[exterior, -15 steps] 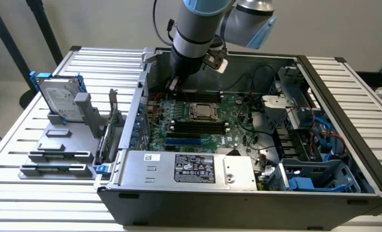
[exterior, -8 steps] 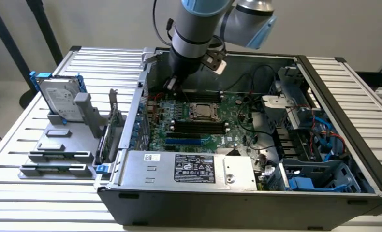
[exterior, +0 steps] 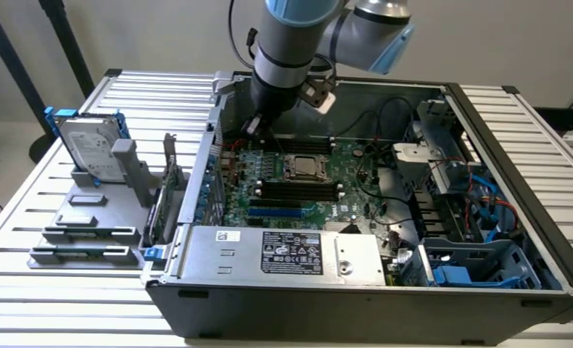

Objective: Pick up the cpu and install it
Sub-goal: 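Install the first cpu locking lever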

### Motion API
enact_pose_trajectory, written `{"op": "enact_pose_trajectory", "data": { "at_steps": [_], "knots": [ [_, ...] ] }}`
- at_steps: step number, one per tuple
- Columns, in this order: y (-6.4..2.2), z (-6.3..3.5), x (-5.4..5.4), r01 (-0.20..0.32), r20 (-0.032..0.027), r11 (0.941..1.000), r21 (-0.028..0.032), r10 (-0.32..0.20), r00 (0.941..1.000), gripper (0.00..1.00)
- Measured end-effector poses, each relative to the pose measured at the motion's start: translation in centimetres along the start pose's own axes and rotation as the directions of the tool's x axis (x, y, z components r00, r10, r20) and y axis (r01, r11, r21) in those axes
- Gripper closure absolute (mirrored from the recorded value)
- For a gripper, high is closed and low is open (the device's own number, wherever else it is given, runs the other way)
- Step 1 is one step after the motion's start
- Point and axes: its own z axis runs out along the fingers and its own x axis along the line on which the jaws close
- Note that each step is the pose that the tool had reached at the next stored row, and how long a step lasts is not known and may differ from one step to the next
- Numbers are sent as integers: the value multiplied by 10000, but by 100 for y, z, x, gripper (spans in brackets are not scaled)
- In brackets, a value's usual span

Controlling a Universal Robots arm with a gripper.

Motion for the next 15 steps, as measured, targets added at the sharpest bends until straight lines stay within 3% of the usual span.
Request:
{"op": "enact_pose_trajectory", "data": {
  "at_steps": [4, 9, 15],
  "knots": [
    [-6, 15, -8, -331, -110, 9994, -65, 330, 9994, 89],
    [-24, 29, -21, -651, -276, 9978, -90, 649, 9975, 89],
    [-50, 36, -38, -1061, -612, 9943, -36, 1057, 9925, 89]
  ]
}}
